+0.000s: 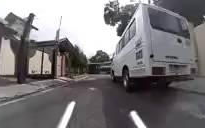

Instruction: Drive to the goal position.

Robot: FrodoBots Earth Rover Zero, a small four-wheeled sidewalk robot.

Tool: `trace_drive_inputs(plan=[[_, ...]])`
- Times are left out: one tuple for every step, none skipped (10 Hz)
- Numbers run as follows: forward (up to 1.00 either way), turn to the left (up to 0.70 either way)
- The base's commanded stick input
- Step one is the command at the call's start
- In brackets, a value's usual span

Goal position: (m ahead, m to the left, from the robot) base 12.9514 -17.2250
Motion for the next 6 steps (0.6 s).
trace_drive_inputs(plan=[[0.85,0.0],[0.85,0.0],[0.85,0.0],[0.85,0.0],[0.85,0.0],[0.85,0.0]])
